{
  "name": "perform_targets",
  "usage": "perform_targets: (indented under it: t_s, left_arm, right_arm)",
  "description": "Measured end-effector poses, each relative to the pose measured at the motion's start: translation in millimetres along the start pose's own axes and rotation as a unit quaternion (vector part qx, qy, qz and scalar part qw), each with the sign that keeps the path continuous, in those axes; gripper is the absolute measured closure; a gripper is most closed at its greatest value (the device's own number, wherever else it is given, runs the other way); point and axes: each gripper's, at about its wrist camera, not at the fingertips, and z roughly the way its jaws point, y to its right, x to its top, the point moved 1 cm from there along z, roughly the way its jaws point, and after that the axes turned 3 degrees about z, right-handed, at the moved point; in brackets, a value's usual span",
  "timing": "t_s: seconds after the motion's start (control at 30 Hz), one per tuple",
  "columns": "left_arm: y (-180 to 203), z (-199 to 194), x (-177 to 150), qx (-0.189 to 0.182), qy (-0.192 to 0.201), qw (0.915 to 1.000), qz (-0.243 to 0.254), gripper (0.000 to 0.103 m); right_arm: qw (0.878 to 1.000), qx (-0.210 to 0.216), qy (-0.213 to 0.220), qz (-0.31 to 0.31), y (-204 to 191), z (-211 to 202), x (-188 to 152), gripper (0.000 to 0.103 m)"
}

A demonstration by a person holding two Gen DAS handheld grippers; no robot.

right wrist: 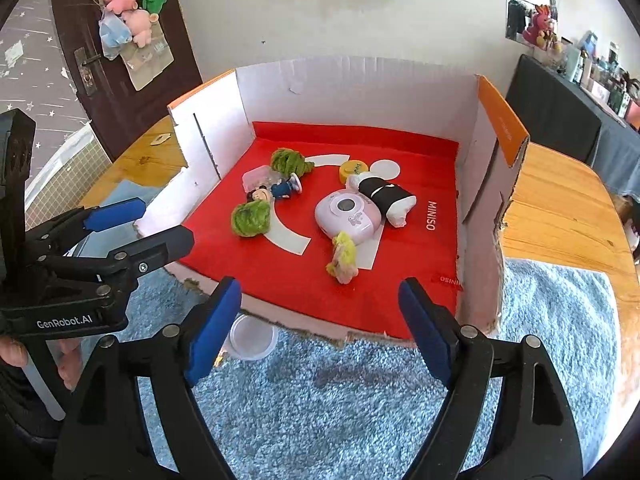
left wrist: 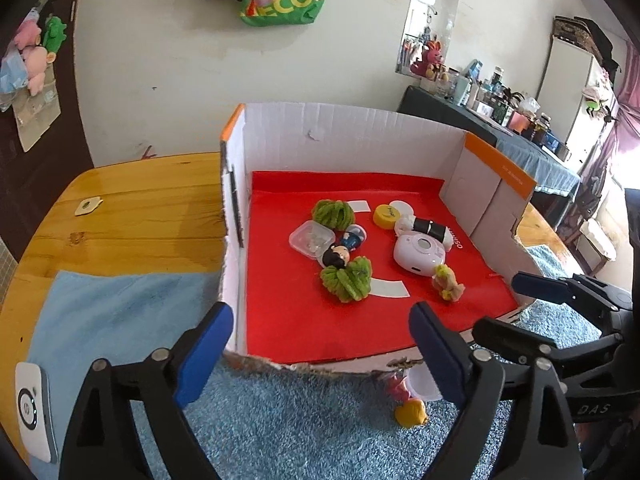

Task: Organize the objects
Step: 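Withdraw both grippers out of the box toward the remaining items on the rug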

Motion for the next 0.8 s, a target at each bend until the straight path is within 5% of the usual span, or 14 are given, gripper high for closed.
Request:
perform_targets:
  t_s: [0.8]
  left_arm:
    - [6.6,-27.3,-23.1,0.018,0.018,0.9997,0.002,0.000]
  right_arm:
    - [1.000,-0.004,0.015,-0.003,-10.0,-25.9,-30.1,0.007]
